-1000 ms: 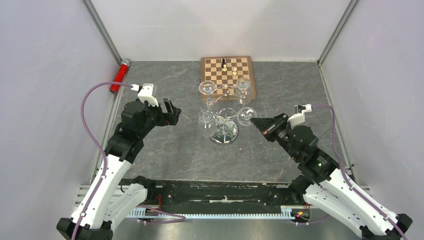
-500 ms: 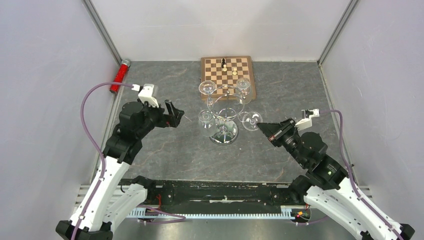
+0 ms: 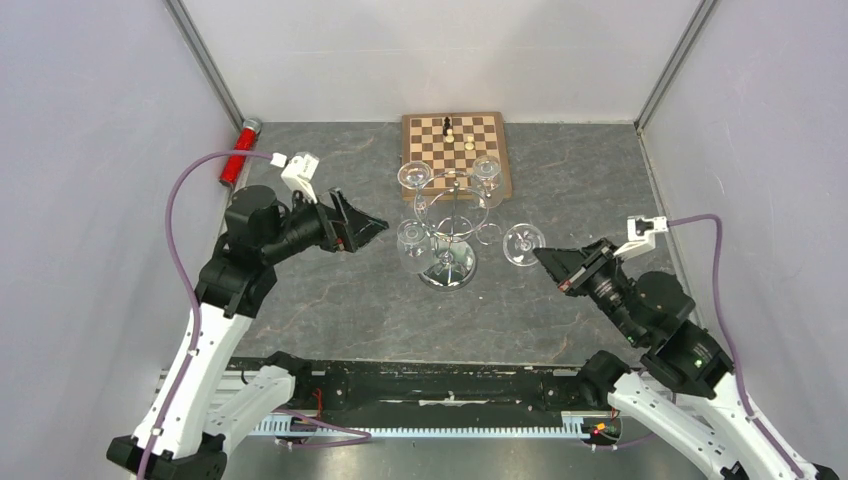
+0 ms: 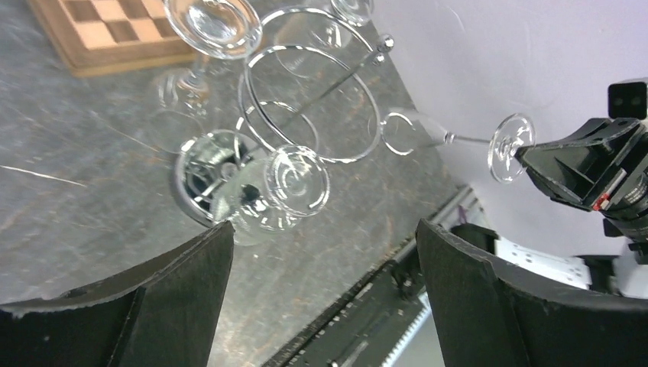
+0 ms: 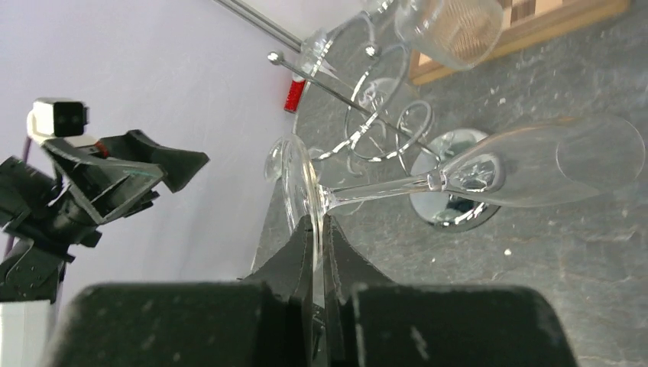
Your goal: Take the wine glass off the wine glass rack
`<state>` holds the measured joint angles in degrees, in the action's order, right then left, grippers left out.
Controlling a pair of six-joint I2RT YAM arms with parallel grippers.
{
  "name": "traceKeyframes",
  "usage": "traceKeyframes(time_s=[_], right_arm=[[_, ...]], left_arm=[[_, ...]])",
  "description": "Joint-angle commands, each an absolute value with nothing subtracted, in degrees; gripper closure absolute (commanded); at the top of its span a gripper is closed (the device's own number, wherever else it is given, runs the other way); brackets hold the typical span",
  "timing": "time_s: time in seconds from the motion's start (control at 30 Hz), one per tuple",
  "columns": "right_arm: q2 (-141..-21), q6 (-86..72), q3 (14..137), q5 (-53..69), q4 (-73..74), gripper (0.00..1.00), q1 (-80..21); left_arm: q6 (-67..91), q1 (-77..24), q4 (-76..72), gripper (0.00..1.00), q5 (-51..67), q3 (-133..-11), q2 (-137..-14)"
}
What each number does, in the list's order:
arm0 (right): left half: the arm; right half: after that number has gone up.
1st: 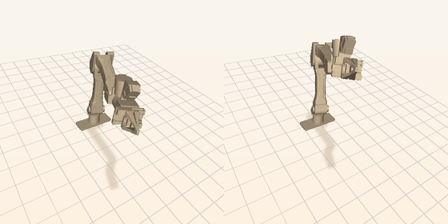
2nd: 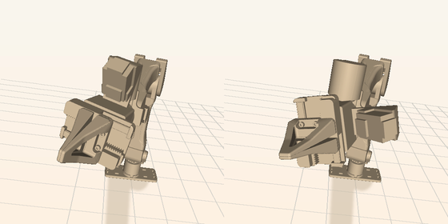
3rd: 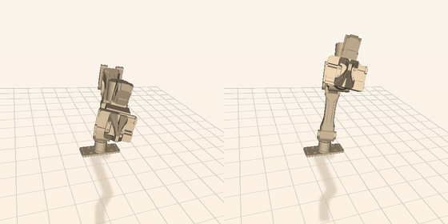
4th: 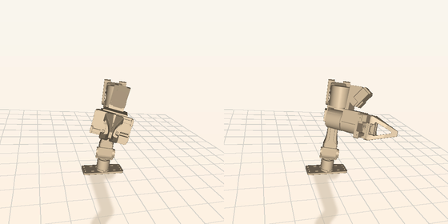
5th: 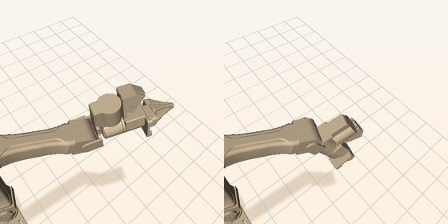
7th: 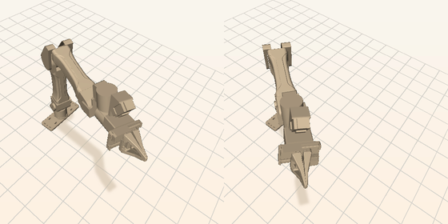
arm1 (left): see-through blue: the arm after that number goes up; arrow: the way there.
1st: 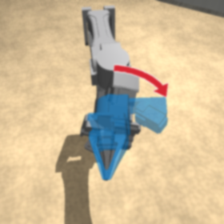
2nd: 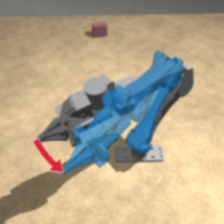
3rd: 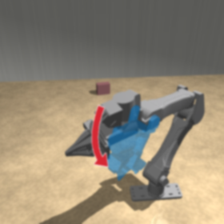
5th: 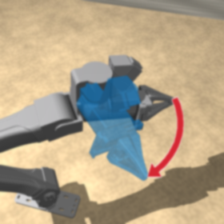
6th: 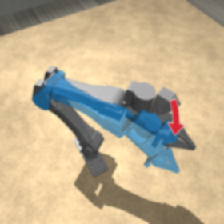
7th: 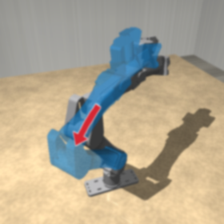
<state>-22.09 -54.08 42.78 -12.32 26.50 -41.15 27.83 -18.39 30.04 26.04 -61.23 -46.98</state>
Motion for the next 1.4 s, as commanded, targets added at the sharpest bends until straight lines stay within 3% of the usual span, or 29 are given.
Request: traceKeyframes(time_s=[0.0, 0.3, 0.73, 1.17, 1.37], right_arm=[[-24.8, -41.6, 51.8, -11.2, 27.1, 1.00, -41.4], [-35.9, -23.8, 63.6, -1.0, 27.5, 1.00, -41.4], [-47.2, -6.1, 77.1, 4.8, 28.8, 1.00, -41.4], [-51.7, 7.8, 76.2, 14.8, 20.6, 1.00, -42.2], [-55.6, 12.5, 76.5, 13.3, 17.9, 1.00, -47.9]], left_arm=[[36.6, -18.2, 28.6, 0.06, 36.2, -63.8, -48.2], [44.6, -18.2, 24.3, 0.09, 43.5, -64.0, -49.0], [50.3, -18.2, 21.5, 0.11, 46.6, -64.6, -51.5], [55.5, -18.1, 15.3, 0.11, 47.7, -66.7, -54.4], [55.9, -17.0, 14.1, 0.12, 49.0, -67.2, -55.8]])
